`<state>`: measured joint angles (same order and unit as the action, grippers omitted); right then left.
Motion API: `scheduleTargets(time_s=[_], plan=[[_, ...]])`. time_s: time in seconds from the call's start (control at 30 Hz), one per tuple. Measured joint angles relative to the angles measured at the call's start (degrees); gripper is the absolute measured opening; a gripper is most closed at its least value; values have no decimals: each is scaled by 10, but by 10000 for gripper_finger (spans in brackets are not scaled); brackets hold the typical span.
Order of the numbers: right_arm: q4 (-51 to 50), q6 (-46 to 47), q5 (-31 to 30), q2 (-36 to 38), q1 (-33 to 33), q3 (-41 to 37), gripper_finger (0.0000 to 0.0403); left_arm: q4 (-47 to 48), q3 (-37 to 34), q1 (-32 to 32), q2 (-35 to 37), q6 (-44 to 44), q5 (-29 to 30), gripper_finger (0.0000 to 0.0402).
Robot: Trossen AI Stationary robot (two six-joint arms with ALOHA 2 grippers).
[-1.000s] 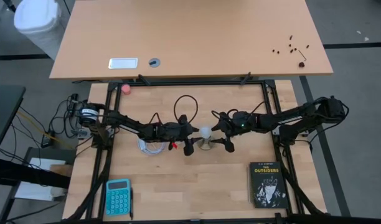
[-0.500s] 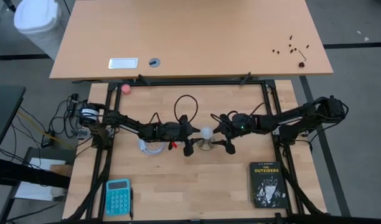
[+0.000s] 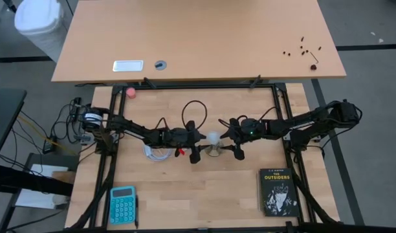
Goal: Screw lightbulb
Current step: Insert the white lightbulb into the silver lamp
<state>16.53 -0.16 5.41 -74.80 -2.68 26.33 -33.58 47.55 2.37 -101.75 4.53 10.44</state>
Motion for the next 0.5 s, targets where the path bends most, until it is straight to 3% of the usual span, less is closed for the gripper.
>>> scheduleTargets(time_s=[0.5], plan=[[2,8,0,2,0,0,248,-25,0,0,0,2,0,188]])
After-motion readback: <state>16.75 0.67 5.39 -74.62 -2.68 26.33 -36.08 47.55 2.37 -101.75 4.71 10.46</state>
